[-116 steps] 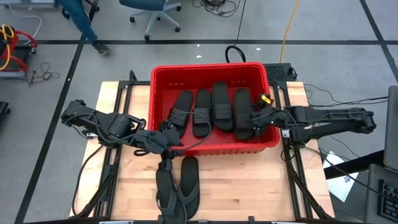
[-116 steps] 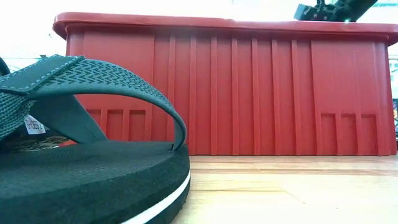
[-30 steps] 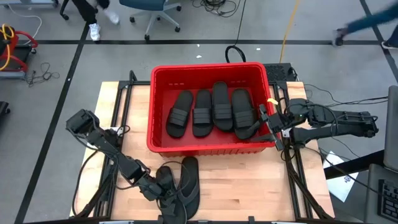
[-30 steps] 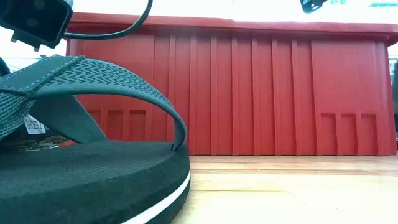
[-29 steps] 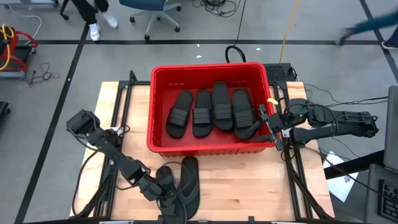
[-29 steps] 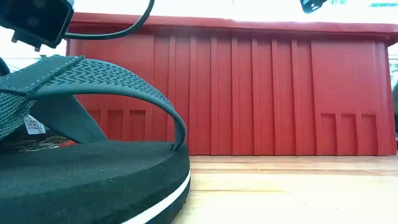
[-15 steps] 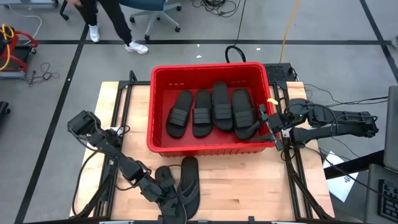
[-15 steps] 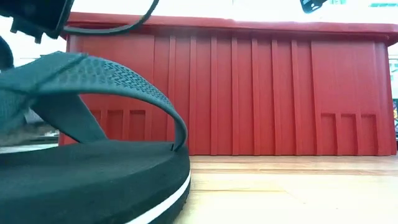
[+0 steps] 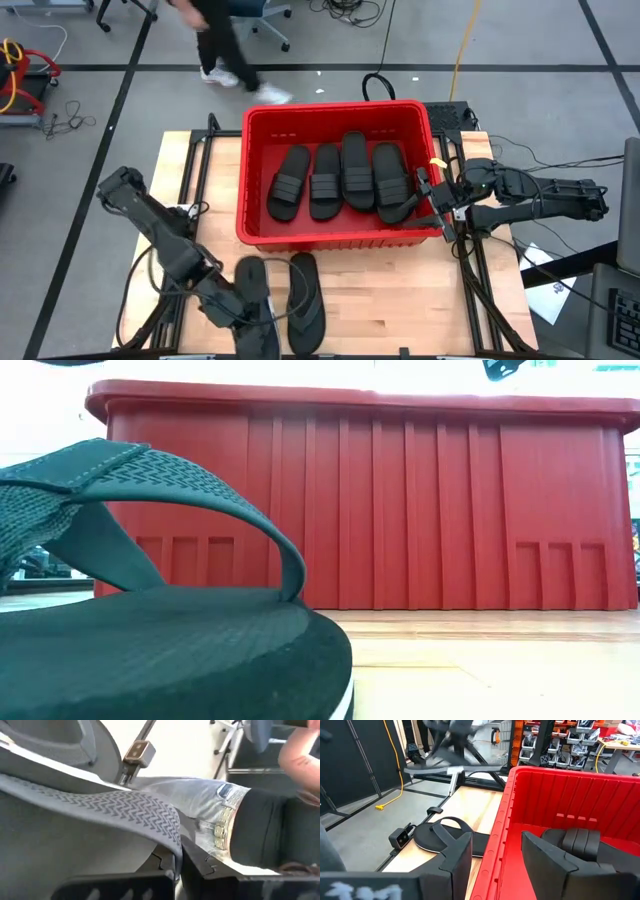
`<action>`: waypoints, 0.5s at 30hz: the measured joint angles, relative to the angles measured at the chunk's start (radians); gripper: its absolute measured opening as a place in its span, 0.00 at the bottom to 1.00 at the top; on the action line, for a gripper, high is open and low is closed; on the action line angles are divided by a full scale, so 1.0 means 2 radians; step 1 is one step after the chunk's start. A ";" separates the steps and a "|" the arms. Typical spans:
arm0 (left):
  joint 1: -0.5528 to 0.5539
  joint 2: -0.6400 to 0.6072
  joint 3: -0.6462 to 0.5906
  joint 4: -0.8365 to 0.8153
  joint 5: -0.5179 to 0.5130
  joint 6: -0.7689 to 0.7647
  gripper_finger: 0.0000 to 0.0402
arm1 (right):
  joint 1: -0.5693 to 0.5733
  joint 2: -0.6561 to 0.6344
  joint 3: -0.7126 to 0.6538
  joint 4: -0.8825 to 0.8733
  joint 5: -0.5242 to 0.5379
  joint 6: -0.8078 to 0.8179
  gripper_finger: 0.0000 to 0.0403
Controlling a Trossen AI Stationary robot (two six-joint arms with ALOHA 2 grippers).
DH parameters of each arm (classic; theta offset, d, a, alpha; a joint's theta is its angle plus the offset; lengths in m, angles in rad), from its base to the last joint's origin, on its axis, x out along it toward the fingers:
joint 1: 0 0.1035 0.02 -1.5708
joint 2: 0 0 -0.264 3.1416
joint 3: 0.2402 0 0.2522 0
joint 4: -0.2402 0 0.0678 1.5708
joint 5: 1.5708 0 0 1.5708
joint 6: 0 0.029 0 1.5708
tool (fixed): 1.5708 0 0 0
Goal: Pick and place slides into bin
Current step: Put the black slipper into the red bin
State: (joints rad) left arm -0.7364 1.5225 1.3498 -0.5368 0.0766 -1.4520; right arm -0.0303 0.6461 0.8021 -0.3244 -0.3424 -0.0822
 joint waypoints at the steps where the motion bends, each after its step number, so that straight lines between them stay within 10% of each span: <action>1: 0.001 -0.002 0.029 -0.042 -0.005 0.008 0.00 | 0.000 0.000 0.000 0.000 0.000 0.000 0.40; 15: 0.132 -0.003 0.288 -0.490 -0.030 0.190 0.00 | 0.000 0.000 0.000 0.003 0.000 0.000 0.39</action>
State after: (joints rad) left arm -0.4725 1.5162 1.9250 -1.5165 0.0158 -1.0713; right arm -0.0306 0.6467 0.8021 -0.3187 -0.3421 -0.0826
